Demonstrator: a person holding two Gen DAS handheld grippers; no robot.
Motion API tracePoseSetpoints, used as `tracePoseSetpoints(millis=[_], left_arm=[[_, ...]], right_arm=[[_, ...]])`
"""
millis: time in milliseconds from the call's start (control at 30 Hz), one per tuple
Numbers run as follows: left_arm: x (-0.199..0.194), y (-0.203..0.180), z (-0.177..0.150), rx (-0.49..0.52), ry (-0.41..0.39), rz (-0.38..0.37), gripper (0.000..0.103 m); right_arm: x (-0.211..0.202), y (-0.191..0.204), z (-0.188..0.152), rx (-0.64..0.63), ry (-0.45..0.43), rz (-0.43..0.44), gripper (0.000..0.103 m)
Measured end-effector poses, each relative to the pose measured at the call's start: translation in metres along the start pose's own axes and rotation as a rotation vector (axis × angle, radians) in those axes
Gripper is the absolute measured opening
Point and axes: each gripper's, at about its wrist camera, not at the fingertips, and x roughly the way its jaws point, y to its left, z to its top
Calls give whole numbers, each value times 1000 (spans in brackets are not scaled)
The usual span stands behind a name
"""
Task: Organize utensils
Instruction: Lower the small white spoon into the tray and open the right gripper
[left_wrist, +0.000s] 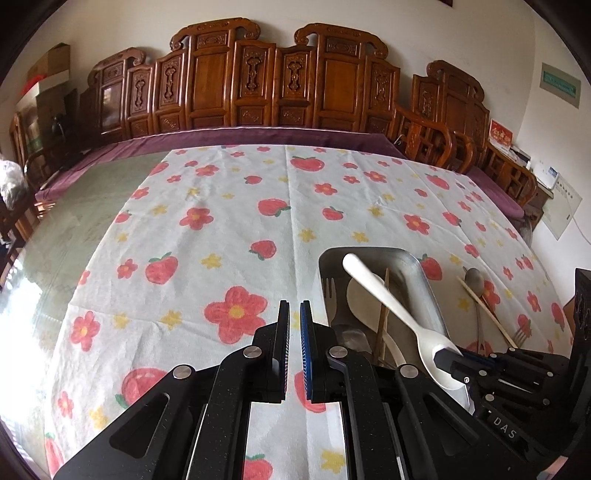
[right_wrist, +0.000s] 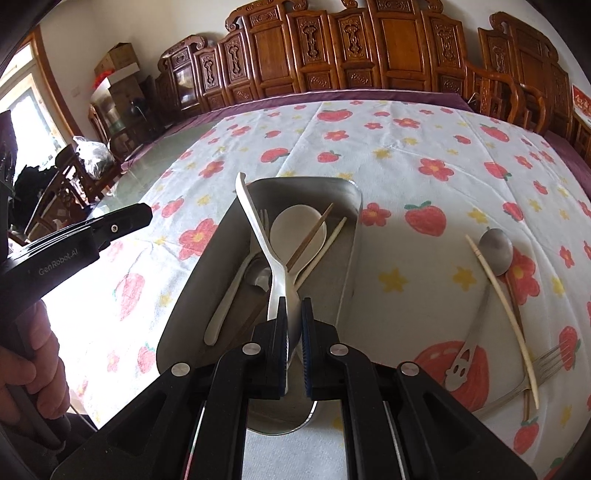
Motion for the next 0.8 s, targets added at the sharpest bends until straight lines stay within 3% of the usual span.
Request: tracePoseSetpoints(millis=[333,667,800], left_arm=[[-2,-7,0,20,-3,-3,5],[-3,-8,0,15,-5,-4,5],[-3,-7,0,14,-5,-4,5]], right_arm=[[-5,3,-8,-52,-4,49,13],[-4,2,2,-23,-72,-32,12],[5,0,6,-10,-44,12,16]])
